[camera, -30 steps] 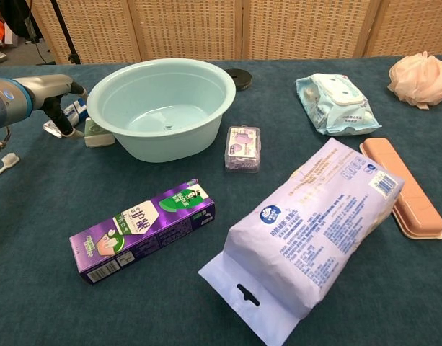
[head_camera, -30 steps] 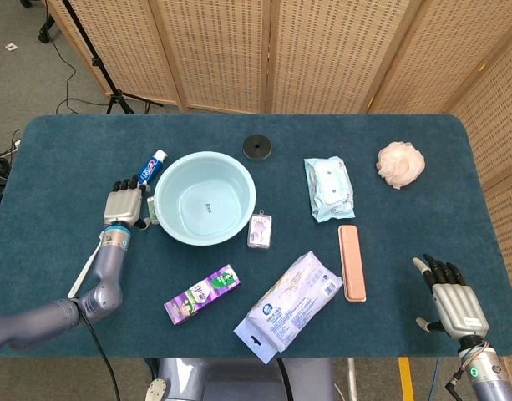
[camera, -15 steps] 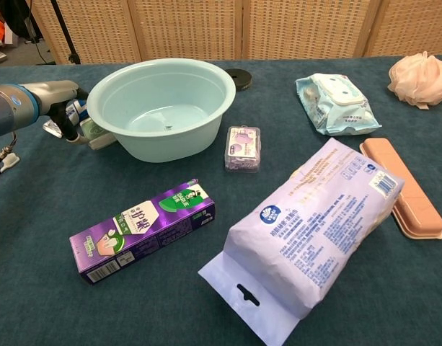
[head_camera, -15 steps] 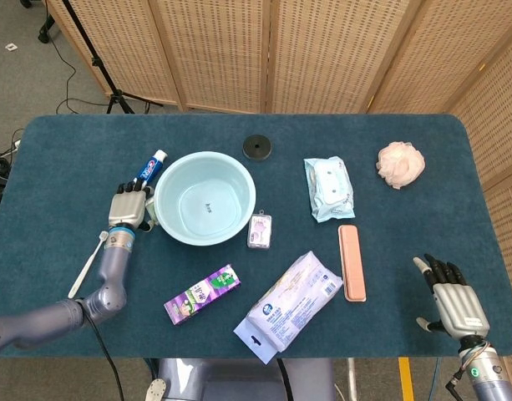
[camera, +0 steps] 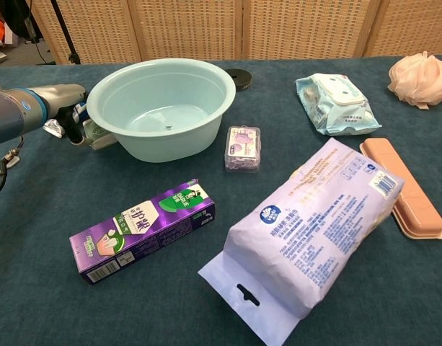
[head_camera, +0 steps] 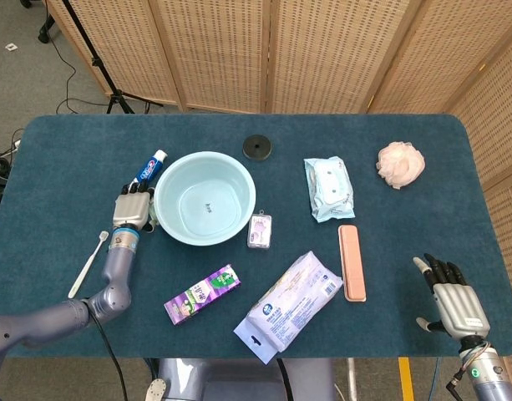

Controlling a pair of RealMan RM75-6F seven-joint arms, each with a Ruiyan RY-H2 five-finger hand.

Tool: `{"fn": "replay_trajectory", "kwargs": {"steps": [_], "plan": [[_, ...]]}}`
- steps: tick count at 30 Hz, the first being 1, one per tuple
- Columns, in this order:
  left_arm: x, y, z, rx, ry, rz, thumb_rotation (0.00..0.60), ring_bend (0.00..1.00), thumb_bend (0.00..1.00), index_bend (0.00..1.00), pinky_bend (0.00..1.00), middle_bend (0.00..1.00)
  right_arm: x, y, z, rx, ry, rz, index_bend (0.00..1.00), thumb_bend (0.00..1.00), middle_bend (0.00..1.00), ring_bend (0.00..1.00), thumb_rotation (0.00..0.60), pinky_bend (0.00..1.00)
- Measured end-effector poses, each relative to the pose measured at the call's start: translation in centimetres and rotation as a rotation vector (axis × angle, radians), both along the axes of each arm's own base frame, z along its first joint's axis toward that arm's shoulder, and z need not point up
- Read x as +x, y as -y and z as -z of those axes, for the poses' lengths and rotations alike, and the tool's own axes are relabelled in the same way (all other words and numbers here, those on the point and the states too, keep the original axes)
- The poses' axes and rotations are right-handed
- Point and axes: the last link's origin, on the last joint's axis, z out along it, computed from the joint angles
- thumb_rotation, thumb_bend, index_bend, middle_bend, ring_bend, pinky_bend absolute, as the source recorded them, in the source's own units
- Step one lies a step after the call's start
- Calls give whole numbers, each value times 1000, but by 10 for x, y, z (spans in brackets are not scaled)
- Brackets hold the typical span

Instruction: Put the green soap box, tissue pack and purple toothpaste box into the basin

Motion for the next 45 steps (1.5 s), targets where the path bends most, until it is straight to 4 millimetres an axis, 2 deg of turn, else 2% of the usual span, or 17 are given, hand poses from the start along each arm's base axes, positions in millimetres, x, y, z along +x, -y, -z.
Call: {"fn": "replay_trajectory", "kwargs": {"steps": [6, 14, 20, 29, 45], "plan": [[1, 1, 7, -19, -9, 4, 600, 0, 294, 258, 0, 0, 0, 0, -1, -3, 1, 1, 0, 156, 0, 0, 600, 0], [3, 3, 13, -28, -32, 9, 600, 0, 363, 524, 0, 0, 0, 0, -1, -5, 3, 1, 0, 156, 0, 0, 600, 0], [3, 3, 14, -18, -42, 13, 600, 0, 446, 684, 0, 0, 1, 0, -2, -7, 5, -2, 0, 156, 0, 0, 600, 0], [5, 1, 11, 12, -38, 31, 600, 0, 530, 866, 0, 0, 1, 0, -1, -5, 5, -2, 0, 156, 0, 0, 600, 0], [2, 4, 8, 14, -57, 37, 600, 0, 546, 895, 22, 10, 2, 0, -3, -12, 7, -5, 0, 156, 0, 0, 600, 0]]}}
